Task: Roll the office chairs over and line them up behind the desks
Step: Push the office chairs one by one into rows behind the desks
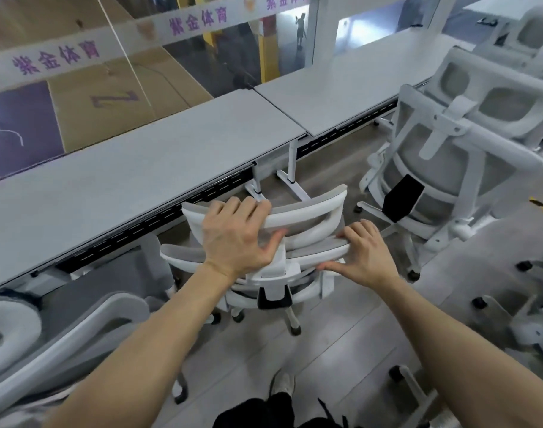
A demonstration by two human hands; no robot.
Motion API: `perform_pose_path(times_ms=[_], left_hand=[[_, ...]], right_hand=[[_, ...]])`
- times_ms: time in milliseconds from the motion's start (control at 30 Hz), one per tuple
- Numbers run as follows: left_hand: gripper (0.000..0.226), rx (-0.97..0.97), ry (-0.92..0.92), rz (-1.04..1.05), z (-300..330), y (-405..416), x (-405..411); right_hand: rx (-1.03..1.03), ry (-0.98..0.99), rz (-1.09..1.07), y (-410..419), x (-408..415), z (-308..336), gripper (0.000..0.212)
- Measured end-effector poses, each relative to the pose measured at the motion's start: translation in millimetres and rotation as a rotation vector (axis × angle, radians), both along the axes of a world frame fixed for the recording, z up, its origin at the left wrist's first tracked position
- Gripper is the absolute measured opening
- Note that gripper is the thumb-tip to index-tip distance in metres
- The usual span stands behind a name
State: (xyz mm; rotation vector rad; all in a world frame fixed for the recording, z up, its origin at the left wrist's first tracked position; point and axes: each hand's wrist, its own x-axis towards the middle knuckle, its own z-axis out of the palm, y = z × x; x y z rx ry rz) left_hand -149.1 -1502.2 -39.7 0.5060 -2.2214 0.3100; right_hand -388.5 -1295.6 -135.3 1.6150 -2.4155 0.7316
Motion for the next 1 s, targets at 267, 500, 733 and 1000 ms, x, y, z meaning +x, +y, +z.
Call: perform_pose_path(times_ms=[267, 500, 733, 1000], left_hand=[[0.049, 0.010, 0.017, 0.078, -0.3, -22.3, -39.3], [0.048, 0.007, 0.033, 0.179, 0.7, -30.7, -81.9], [0.048, -0.023, 0.043, 0.368, 1.9, -0.5, -124.4], [0.061, 0.064, -0.054, 0.509, 4.0, 15.9, -147.9]], right_hand=[[0.057, -0.004, 0.065, -44.9, -54.3, 2.7, 0.086], [-0.014, 0.024, 0.163, -81.6, -113.1, -4.7, 0.086], [-0.015, -0.010, 0.331, -99.9, -176.5, -5.1, 0.085], [-0.017, -0.030, 0.448, -113.7, -214.4, -13.4, 0.089]])
